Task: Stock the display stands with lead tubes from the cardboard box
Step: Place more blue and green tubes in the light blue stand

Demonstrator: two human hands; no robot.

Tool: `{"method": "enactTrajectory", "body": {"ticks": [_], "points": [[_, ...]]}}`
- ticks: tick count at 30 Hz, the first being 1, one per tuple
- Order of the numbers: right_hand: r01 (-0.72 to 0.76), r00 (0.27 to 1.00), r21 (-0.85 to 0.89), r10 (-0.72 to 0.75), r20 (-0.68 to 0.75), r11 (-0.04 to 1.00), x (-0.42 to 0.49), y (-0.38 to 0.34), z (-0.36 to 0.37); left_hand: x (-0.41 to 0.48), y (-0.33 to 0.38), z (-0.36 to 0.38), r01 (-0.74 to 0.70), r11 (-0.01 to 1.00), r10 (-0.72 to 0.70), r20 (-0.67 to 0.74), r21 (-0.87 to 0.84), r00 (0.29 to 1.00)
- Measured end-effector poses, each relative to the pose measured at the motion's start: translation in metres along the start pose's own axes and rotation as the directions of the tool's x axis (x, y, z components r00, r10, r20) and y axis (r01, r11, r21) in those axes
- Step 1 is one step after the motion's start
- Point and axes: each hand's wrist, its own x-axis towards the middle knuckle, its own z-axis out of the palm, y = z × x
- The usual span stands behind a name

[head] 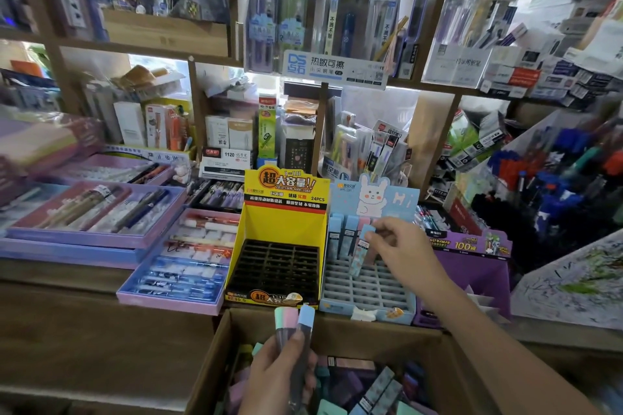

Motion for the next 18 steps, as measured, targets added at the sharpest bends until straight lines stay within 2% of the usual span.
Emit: {"method": "enactTrajectory", "body": {"ticks": [10, 18], "points": [[0.082, 0.993, -0.042, -0.085, -0.084, 0.996, 0.021, -0.004, -0.007, 0.002, 0.002, 0.0, 0.005, 1.0, -0.005, -0.026, 0.019, 1.0], [0.104, 0.993, -0.147, -0.11, -0.037, 0.984, 0.029, -0.007, 0.002, -0.001, 0.004, 0.001, -0.026, 0.999, 0.027, -0.02, 0.019, 0.999]]}}
